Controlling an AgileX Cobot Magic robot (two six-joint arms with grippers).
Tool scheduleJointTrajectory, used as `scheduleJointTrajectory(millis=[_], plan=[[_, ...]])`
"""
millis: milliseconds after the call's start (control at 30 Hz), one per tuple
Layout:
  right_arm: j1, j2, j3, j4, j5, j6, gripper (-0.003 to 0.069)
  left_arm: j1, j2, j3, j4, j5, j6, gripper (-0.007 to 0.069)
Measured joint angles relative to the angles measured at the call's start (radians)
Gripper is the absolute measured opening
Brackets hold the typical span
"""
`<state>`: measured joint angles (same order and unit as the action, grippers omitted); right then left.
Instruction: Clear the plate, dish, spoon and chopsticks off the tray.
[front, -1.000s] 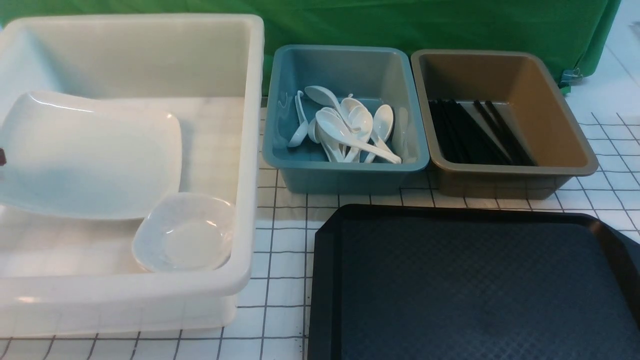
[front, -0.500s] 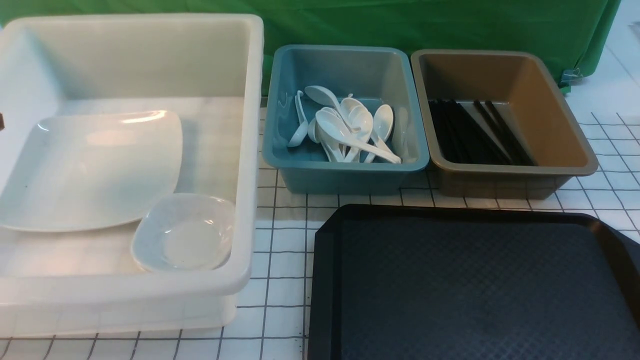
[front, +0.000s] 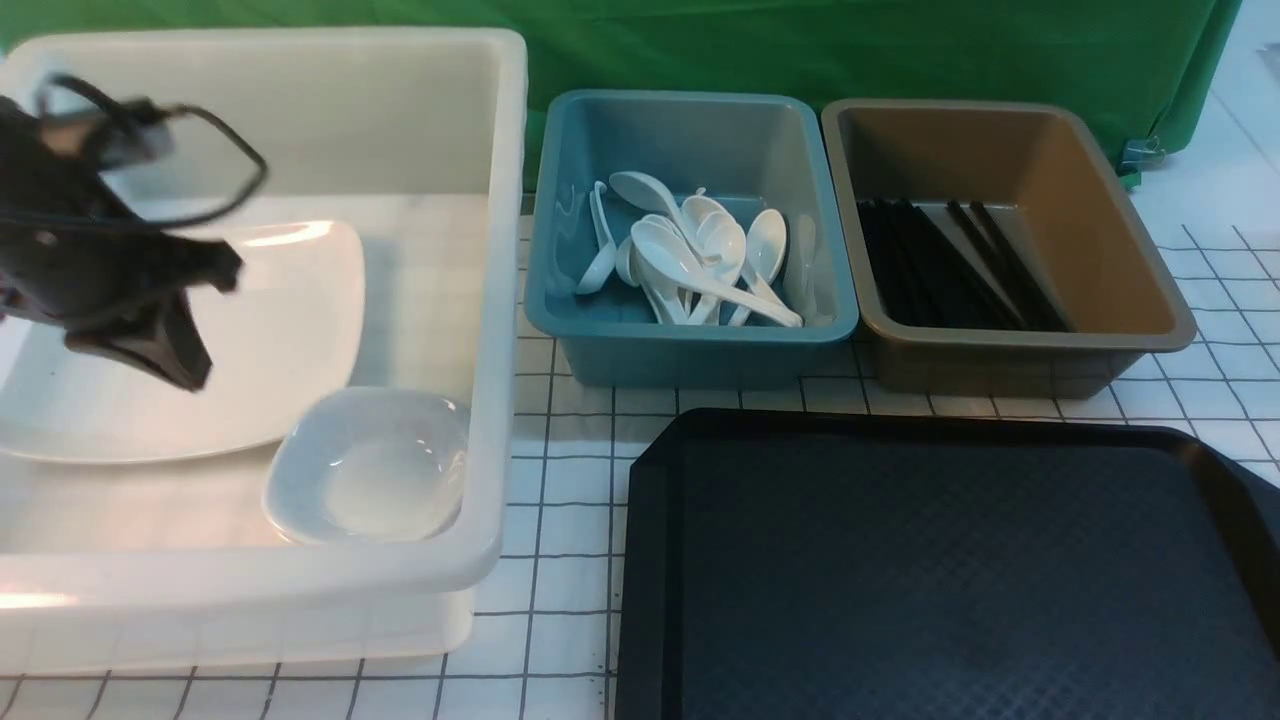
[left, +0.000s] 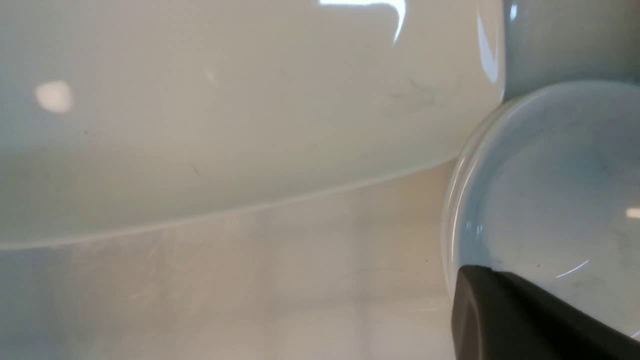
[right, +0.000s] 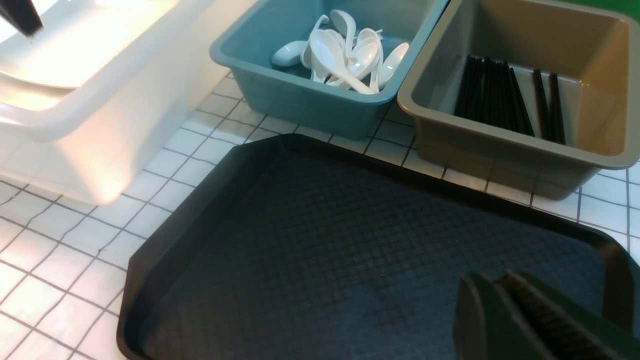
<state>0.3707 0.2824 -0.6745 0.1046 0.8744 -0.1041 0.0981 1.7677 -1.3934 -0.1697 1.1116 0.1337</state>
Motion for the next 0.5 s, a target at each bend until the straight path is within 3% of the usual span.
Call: scheduleJointTrajectory(millis=[167,300,500], plan=[[0.0,0.0,0.0,0.0,0.0,0.0,0.0023,-0.11,0.0,0.096,0.14,-0.096,-0.134,-0.0011],[0.0,0.0,0.0,0.0,0.0,0.0,0.0001,-0.133,0.0,0.16,0.2,-0.211,-0.215,-0.0011],[0.0,0.0,0.0,0.0,0.0,0.0,0.0001,-0.133,0.035,0.173,0.222,-0.261,-0.234,-0.0005]])
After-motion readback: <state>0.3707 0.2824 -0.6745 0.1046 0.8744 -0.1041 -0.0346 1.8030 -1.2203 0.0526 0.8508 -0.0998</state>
